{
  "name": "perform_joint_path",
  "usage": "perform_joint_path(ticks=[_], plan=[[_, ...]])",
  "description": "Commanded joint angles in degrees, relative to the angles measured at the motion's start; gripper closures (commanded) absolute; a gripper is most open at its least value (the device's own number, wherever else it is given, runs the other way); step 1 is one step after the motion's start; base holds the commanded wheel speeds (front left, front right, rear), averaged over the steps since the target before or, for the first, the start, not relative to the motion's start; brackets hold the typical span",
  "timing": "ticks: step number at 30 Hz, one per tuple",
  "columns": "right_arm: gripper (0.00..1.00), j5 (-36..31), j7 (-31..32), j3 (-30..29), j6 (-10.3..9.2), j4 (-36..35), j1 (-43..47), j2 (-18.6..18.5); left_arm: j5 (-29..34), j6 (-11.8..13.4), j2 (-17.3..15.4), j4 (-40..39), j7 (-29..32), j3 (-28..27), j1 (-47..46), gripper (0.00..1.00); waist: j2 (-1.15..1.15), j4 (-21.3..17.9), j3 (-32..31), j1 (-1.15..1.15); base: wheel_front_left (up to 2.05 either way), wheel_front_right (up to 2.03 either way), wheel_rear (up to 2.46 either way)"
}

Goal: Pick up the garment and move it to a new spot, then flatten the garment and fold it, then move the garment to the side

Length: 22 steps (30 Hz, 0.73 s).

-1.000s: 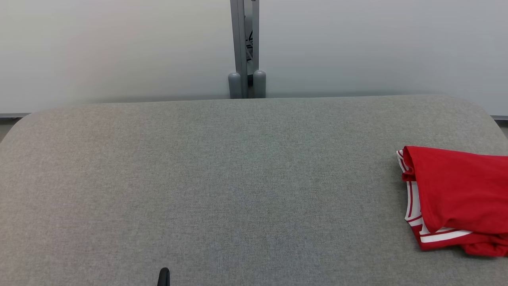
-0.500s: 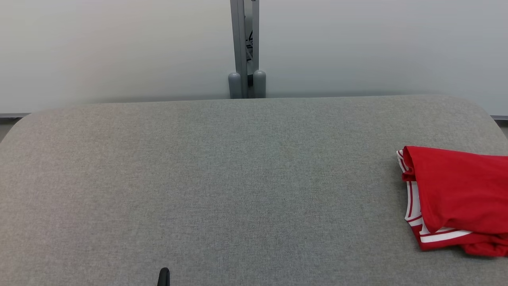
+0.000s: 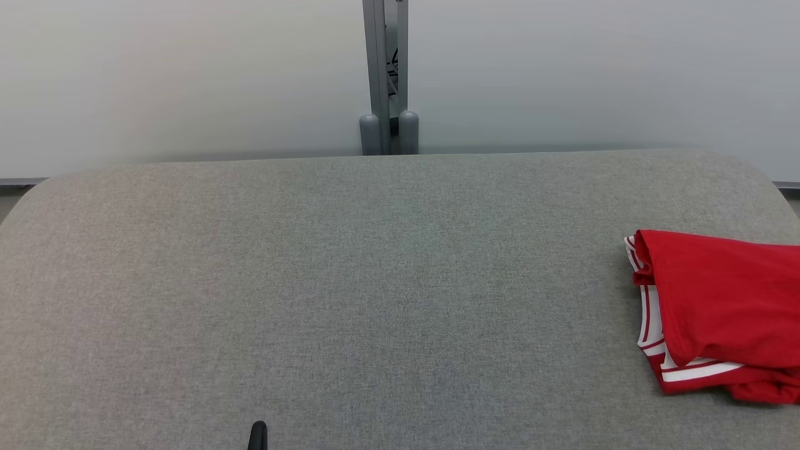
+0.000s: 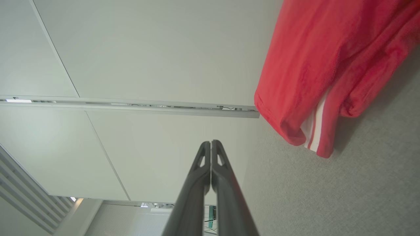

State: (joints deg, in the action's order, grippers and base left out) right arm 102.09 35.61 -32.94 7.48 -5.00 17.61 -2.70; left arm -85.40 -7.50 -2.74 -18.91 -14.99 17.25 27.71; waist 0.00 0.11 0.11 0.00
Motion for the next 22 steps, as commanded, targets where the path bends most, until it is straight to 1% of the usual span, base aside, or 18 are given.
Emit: perform_joint_path(ticks=[1,22], plan=[[1.0,0.4,0.1,-0.1,0.02,-0.3,0.2,-0.4,-0.1,-0.3,-0.1,-0.2,-0.1,-0.2,0.0,1.0,0.0,0.0,0.0,0.0,0.0,0.0,0.0],[1.0,0.5,0.1,-0.1,0.02,-0.3,0.2,-0.4,-0.1,-0.3,-0.1,-0.2,-0.1,-0.2,0.0,1.0,0.0,0.0,0.0,0.0,0.0,0.0,0.0]])
